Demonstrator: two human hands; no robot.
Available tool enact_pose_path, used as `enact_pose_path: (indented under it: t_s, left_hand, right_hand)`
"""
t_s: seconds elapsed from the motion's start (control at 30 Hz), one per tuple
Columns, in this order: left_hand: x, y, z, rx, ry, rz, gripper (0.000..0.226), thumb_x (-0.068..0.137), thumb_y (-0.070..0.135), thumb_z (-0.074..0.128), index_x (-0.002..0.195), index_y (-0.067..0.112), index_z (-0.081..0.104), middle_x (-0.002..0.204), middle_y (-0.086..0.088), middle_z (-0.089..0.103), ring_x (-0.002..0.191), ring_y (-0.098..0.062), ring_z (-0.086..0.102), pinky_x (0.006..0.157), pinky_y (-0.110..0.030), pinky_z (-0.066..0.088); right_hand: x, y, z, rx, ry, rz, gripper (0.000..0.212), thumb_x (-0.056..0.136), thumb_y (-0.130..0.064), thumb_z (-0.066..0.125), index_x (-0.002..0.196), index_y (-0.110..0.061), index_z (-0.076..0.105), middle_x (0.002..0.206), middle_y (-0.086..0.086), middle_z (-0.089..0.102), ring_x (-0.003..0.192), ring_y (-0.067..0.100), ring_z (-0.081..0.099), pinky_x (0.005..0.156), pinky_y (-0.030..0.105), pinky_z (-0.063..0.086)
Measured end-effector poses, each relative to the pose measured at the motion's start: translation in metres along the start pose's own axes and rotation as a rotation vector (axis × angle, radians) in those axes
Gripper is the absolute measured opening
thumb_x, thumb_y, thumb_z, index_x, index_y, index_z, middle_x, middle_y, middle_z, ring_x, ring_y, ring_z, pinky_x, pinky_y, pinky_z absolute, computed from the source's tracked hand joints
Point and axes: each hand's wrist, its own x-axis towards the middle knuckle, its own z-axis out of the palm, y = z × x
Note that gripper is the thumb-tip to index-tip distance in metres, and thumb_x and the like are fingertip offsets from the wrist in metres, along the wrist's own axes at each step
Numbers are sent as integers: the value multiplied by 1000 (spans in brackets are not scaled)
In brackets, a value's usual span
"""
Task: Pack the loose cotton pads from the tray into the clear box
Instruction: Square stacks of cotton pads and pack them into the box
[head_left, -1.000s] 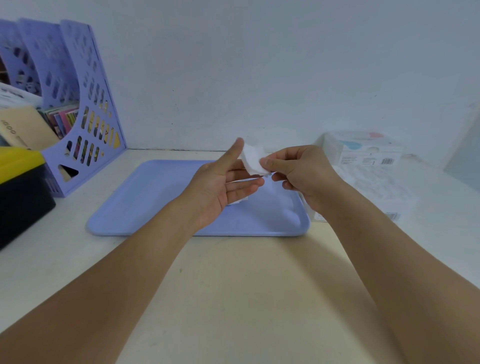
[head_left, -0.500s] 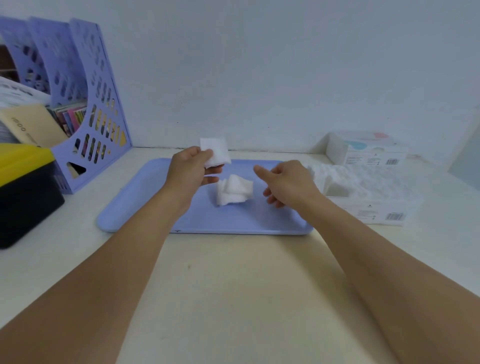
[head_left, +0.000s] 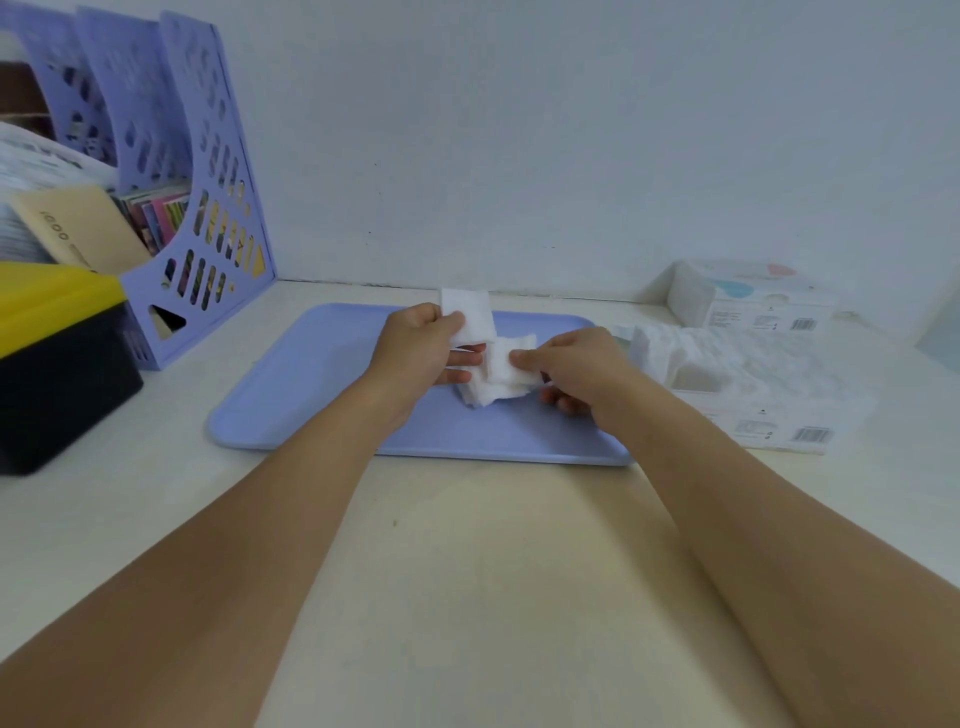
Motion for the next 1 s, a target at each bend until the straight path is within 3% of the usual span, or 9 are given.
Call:
enact_pose_path:
  t_s: [0.17,0.3,0.4,0.5,0.6,0.7,0.83,1.0]
  left_hand:
    - [0,0,0,8,-3,-17,13,103,16,53,104,7,62,96,-15,75,76,-21,74,61,-30,60]
    - [-1,-1,0,41,-5,-11,15,103,17,53,105,6,63,97,-14,75,73,-18,74,61,-28,60]
    - [-1,0,-1,123,34,53,17,101,19,55,91,8,63,92,-10,75,70,-15,72,51,-24,54]
    - [-4,6,1,111,36,102,18,99,19,61,90,4,67,90,-10,73,67,-13,69,52,-23,50]
    - [-17,17,10,-76,-132,18,19,99,18,61,104,2,70,99,-15,76,70,-15,70,55,-22,52]
    - [-30,22,18,-111,-257,-13,25,98,17,59,112,-1,70,103,-17,76,77,-17,71,58,-21,54]
    - [-36,24,20,-110,-316,-35,23,98,17,55,107,5,72,103,-16,77,84,-20,72,62,-22,56]
    - [-37,24,20,-157,-346,-71,28,101,14,45,100,8,72,95,-13,77,83,-21,72,69,-24,59]
  right_hand:
    - [-6,4,-8,89,47,-55,19,88,-23,78,85,-8,67,77,10,67,61,21,63,48,24,47]
    - [-7,-3,-16,252,36,-31,12,90,-20,74,91,-10,67,75,3,62,54,12,56,42,21,40]
    - [-12,-12,-28,595,-133,-1,17,92,-18,68,77,-16,59,65,-3,51,52,10,43,39,17,26]
    - [-17,-16,-35,737,-308,-14,21,93,-21,63,78,-19,50,69,-4,55,51,7,38,39,15,20]
    - [-14,-13,-38,752,-363,19,19,92,-23,65,80,-20,49,74,-4,51,47,6,33,35,15,19]
    - [-14,-12,-38,672,-336,20,19,89,-23,69,78,-19,53,73,-4,44,44,5,29,34,15,19]
    - [-19,-15,-39,581,-298,-16,23,92,-21,68,72,-18,57,62,-7,48,46,6,24,36,15,17]
    - [-18,-16,-37,553,-289,-17,25,91,-21,70,72,-19,55,63,-6,45,47,6,23,37,16,17]
